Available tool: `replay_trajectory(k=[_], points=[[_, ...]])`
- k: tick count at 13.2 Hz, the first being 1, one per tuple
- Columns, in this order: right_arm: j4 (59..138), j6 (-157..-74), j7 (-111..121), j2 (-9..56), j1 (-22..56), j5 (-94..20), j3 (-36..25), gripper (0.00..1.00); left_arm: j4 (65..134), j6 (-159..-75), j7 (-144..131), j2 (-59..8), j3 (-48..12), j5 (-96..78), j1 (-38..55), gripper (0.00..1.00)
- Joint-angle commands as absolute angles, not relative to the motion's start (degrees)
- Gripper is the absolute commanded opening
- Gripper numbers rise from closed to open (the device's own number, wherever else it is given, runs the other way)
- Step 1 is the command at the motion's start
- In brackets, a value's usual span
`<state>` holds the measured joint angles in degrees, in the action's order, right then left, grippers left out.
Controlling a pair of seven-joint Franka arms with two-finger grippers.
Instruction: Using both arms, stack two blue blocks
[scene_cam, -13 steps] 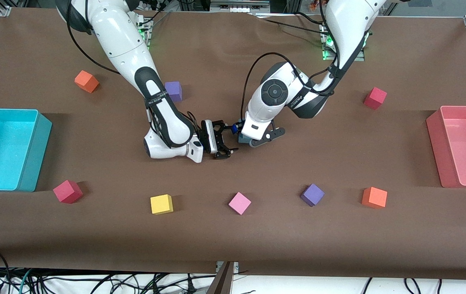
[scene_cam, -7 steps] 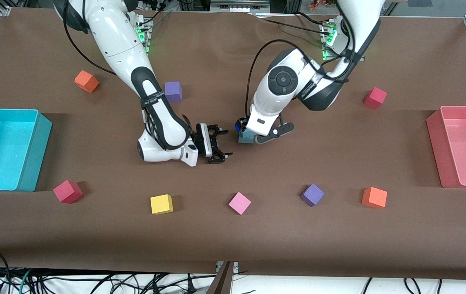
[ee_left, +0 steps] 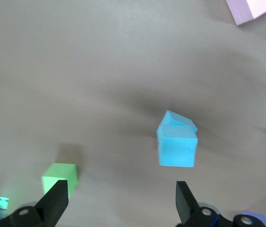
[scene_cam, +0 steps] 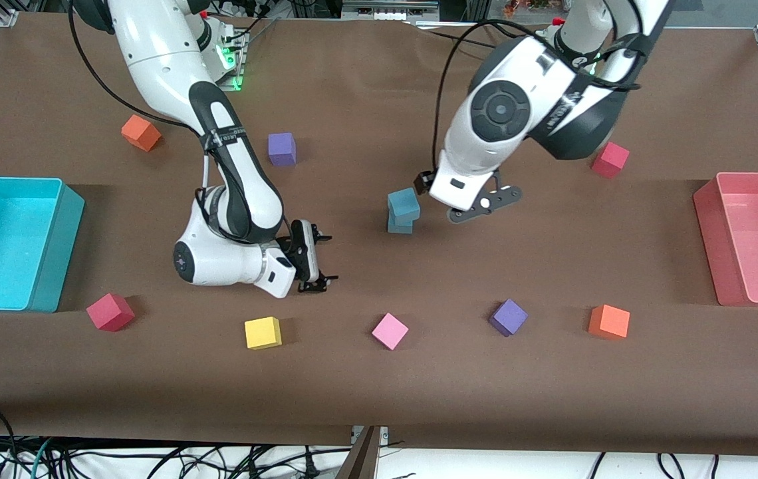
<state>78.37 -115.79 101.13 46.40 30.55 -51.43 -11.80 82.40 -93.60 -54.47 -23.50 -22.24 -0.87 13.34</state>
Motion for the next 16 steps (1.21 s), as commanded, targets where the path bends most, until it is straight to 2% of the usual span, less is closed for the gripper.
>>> replay_trajectory(k=[1, 3, 5, 6, 9, 12, 13, 15, 16], points=[[72.7, -113.6, 96.4, 46.7, 30.5, -48.2, -16.2, 1.0, 80.8, -88.7, -42.5, -21.3, -22.4, 0.0, 8.8, 1.0], [70.5, -113.5, 95.5, 46.7, 30.5, -48.2, -20.2, 1.0, 78.7, -85.0, -33.4, -20.1, -21.8, 0.4, 7.1, 1.0], [68.3, -113.5, 95.5, 46.8, 30.5, -46.6, -24.2, 1.0, 79.6, -83.7, -24.6, -16.8, -20.1, 0.5, 6.2, 1.0], [66.3, -113.5, 95.7, 46.9, 30.4, -43.2, -25.4, 1.0, 81.8, -83.7, -18.4, -14.5, -17.5, 0.4, 6.1, 1.0], [66.1, -113.9, 95.3, 46.8, 26.8, -43.1, -25.8, 1.0, 90.0, -84.3, -0.6, -6.4, -10.1, -0.4, 4.4, 1.0], [69.5, -114.0, 93.6, 44.7, 20.1, -44.0, -25.4, 1.0, 95.7, -86.7, 7.5, -1.1, -5.1, 0.3, 3.1, 1.0], [69.8, -114.1, 93.6, 44.3, 18.0, -43.0, -25.4, 1.0, 96.8, -88.6, 11.0, -0.6, -4.0, 0.2, 2.9, 1.0], [69.8, -115.5, 93.3, 42.1, 13.8, -37.9, -25.4, 1.0, 105.3, -95.2, 11.6, 6.2, -2.4, 0.4, 2.8, 1.0], [70.0, -119.2, 91.3, 40.9, 11.5, -38.3, -25.1, 1.0, 108.6, -97.3, 11.4, 8.9, -2.4, 0.5, 2.2, 1.0]])
